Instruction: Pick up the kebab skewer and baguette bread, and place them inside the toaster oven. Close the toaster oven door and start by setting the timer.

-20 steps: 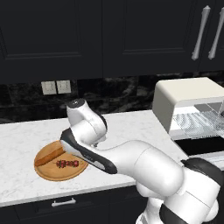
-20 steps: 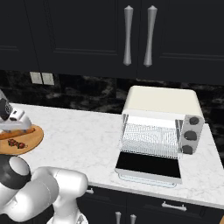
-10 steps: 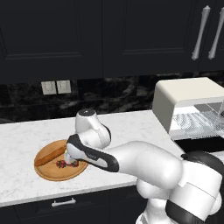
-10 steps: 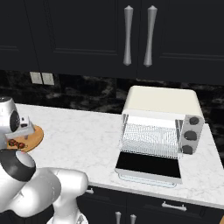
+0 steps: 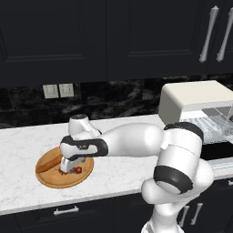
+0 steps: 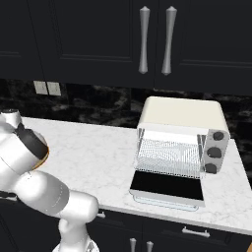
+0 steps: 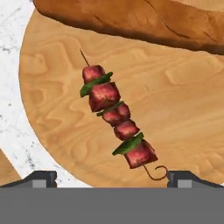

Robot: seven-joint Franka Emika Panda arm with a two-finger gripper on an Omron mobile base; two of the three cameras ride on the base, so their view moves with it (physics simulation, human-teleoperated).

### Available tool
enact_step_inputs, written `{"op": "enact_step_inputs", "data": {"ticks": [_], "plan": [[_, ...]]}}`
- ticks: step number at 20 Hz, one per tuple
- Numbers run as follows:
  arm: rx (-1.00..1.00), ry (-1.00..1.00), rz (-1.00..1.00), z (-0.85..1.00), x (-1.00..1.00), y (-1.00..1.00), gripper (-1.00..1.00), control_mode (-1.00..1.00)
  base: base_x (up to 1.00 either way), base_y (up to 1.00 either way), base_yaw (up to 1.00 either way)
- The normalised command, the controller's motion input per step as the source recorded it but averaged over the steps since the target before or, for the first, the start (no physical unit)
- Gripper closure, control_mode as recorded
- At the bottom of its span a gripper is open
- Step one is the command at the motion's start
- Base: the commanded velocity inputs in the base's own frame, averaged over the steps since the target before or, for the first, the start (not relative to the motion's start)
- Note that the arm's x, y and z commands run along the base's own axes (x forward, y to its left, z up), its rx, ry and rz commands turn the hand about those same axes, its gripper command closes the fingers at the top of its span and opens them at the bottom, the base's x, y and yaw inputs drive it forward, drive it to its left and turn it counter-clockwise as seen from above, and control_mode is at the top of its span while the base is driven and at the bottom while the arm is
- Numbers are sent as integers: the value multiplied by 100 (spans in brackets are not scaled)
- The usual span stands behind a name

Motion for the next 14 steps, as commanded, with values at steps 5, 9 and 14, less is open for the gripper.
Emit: {"op": "enact_step_inputs", "data": {"ticks": [5, 9, 14], "plan": [[-3, 3, 11, -23, 24, 0, -100, -100, 0, 0, 0], [-1, 0, 9, -43, 3, 2, -100, -100, 0, 0, 0], [0, 0, 3, -18, -1, 8, -100, -100, 0, 0, 0]]}}
